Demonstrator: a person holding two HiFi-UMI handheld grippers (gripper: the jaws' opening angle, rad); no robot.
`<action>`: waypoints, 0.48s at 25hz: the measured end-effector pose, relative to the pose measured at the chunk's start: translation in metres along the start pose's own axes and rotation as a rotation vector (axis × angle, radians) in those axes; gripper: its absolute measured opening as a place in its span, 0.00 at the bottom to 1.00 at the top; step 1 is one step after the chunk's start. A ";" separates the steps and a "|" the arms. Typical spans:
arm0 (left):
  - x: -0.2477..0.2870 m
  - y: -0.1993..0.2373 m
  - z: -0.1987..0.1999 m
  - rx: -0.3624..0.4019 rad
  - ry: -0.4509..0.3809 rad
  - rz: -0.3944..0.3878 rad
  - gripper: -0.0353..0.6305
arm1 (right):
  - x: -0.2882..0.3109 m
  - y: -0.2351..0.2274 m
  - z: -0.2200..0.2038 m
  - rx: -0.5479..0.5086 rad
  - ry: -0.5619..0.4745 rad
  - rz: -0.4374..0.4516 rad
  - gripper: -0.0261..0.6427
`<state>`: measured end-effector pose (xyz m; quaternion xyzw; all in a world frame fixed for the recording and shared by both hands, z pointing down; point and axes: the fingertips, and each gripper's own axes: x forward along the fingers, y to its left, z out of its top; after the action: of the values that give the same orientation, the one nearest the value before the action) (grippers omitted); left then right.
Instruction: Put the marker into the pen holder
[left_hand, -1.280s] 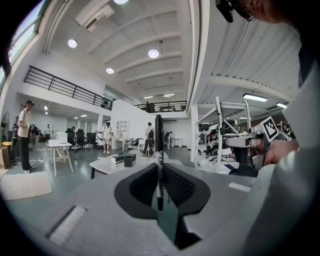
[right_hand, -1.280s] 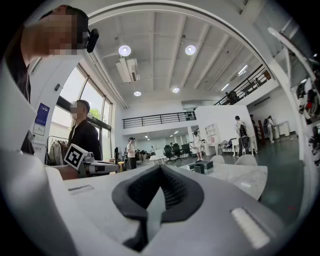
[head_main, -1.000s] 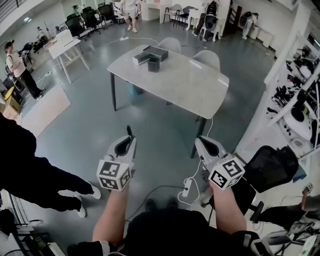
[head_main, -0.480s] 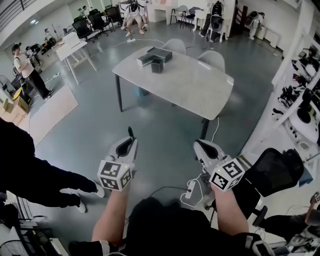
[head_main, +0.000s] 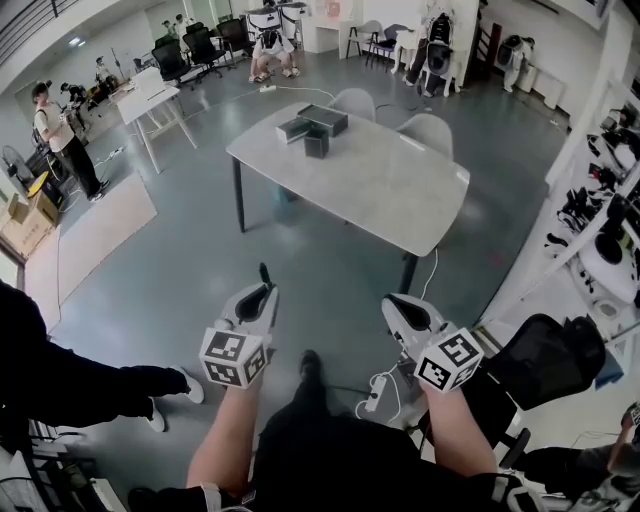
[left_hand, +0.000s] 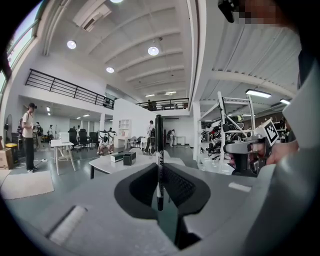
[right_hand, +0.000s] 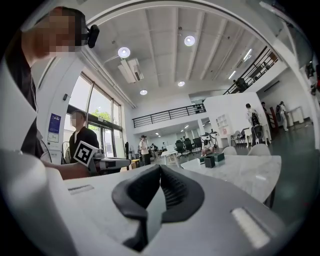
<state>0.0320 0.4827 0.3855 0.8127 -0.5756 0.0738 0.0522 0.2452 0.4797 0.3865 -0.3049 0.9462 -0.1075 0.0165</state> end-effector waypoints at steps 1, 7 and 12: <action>0.007 0.003 0.000 -0.006 -0.003 -0.002 0.11 | 0.004 -0.004 0.000 -0.002 0.006 0.001 0.04; 0.059 0.033 0.003 -0.024 -0.017 -0.025 0.11 | 0.045 -0.039 0.003 -0.011 0.033 -0.009 0.04; 0.111 0.075 0.009 -0.031 -0.018 -0.043 0.11 | 0.102 -0.074 0.004 0.007 0.055 -0.019 0.04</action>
<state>-0.0016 0.3538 0.3968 0.8246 -0.5596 0.0565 0.0610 0.2052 0.3618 0.4018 -0.3106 0.9430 -0.1191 -0.0096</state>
